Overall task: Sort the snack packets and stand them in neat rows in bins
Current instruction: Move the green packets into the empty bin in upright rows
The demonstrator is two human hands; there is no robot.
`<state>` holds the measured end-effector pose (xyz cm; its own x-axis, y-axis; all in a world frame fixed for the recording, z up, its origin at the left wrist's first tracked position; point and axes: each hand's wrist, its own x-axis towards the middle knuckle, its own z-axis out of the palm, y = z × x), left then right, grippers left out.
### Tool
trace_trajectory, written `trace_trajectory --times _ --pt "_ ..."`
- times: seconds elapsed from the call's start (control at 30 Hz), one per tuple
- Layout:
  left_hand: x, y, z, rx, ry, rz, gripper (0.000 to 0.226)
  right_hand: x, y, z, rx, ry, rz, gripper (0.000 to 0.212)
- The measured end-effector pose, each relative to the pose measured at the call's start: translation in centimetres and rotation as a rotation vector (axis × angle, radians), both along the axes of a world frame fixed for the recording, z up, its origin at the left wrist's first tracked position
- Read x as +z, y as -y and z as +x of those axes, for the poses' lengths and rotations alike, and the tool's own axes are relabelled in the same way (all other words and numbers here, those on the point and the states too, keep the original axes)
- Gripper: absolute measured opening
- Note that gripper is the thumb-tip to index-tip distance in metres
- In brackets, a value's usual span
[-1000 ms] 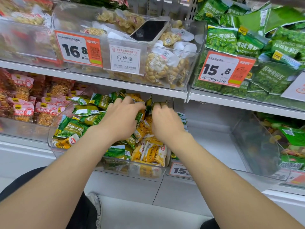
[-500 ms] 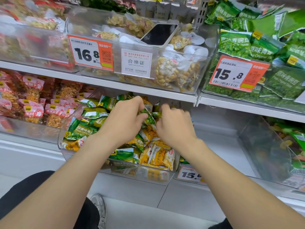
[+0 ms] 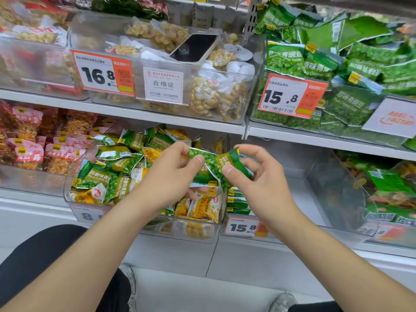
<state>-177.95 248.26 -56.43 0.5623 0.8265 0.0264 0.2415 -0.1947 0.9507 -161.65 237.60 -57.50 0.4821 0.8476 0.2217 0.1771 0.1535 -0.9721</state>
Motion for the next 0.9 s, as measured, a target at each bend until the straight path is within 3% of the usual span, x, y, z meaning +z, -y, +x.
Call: trace_trajectory --times 0.1,0.17,0.23,0.3,0.37,0.47,0.63,0.73,0.9 --pt "0.3 0.7 1.0 -0.053 0.08 -0.279 0.032 -0.6 0.4 1.0 -0.012 -0.06 -0.038 0.03" --pt "0.5 1.2 1.4 -0.102 0.135 -0.365 0.029 -0.7 0.6 1.6 -0.007 -0.107 -0.044 0.031" --pt "0.4 1.6 1.8 -0.102 0.217 -0.435 0.007 -0.6 0.7 1.9 -0.001 -0.172 -0.039 0.029" --pt "0.4 1.7 2.4 -0.067 0.301 -0.492 0.014 -0.7 0.6 2.1 -0.016 -0.251 -0.014 0.024" --pt "0.1 1.6 2.6 -0.054 0.323 -0.485 0.007 -1.0 0.2 2.6 -0.067 -0.312 -0.014 0.027" --pt "-0.5 1.2 3.0 0.028 0.294 -0.356 0.018 -1.0 -0.1 2.9 -0.093 -0.327 -0.033 0.028" --pt "-0.9 1.3 3.2 0.203 0.359 -0.263 0.022 -0.6 0.5 2.8 0.064 -0.285 0.001 0.024" --pt "-0.7 1.7 3.2 0.105 0.366 -0.253 0.033 -0.4 0.8 2.5 0.104 -0.192 0.036 0.027" --pt "-1.0 1.7 3.1 -0.008 0.291 -0.235 0.023 -0.2 0.9 2.8 -0.04 0.011 0.008 0.033"
